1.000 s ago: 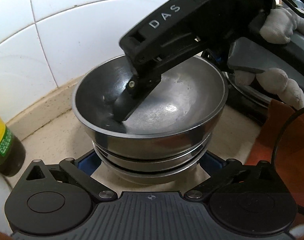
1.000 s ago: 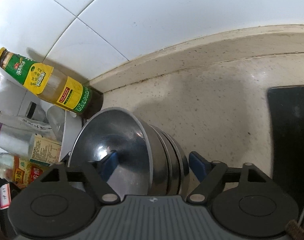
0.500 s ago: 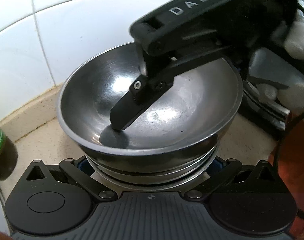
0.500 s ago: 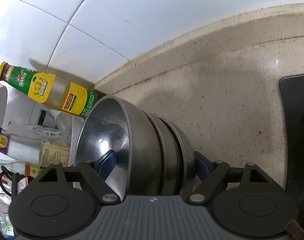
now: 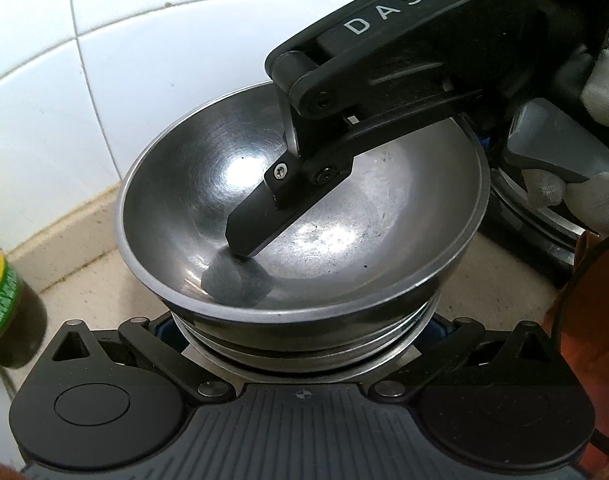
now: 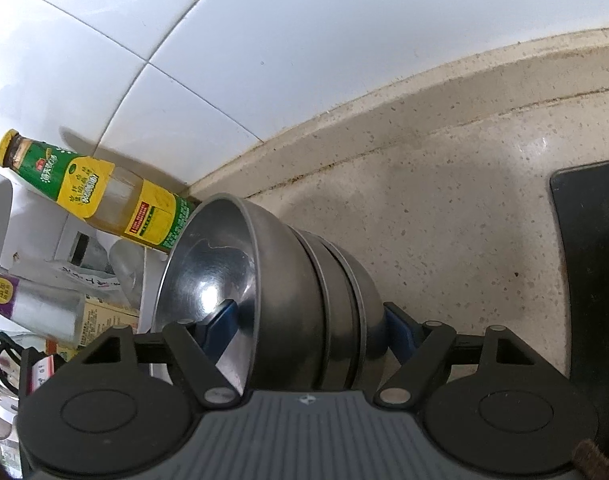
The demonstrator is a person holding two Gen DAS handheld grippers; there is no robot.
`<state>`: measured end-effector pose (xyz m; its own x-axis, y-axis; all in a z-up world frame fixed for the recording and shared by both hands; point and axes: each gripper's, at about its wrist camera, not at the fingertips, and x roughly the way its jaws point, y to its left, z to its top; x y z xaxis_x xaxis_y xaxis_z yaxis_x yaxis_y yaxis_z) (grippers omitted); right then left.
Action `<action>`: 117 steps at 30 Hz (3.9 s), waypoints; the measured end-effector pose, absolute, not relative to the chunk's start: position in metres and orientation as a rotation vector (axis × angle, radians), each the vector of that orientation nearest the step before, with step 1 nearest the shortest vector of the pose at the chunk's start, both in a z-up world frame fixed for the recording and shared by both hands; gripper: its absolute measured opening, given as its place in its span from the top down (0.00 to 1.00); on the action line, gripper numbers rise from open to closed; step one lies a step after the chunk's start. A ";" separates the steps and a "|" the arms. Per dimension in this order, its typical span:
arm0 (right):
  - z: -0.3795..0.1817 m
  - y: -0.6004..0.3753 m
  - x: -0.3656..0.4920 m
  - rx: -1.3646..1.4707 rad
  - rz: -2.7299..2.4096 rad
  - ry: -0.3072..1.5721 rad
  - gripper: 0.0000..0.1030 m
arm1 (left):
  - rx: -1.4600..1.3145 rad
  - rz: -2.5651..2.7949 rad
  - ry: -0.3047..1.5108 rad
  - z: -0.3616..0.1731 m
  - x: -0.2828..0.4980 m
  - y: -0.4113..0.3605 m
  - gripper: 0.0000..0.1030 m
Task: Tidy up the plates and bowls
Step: 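Grasp the rims of the stacked steel bowls with both grippers and lift, then carry the bowl stack over the flowered plate on the red towel, then lower the bowl stack onto the flowered plate and open both grippers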
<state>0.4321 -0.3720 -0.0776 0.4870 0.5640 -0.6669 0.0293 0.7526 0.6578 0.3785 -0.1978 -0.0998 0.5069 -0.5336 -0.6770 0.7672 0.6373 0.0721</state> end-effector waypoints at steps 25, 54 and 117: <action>0.051 -0.329 0.362 0.560 0.492 0.830 0.30 | 0.429 -0.651 0.480 0.016 0.268 -0.155 0.00; 0.023 -0.284 0.232 0.527 0.666 0.979 0.30 | 0.408 -0.504 0.643 -0.002 0.089 -0.151 0.00; -0.006 -0.289 0.133 0.291 0.442 0.831 0.37 | 0.312 -0.394 0.805 -0.021 0.024 -0.101 0.00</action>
<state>0.1334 -0.2891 -0.0059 0.5920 0.4851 -0.6435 -0.2621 0.8710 0.4155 0.0243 -0.1008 -0.0210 0.6277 -0.2212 -0.7463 0.4541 0.8828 0.1203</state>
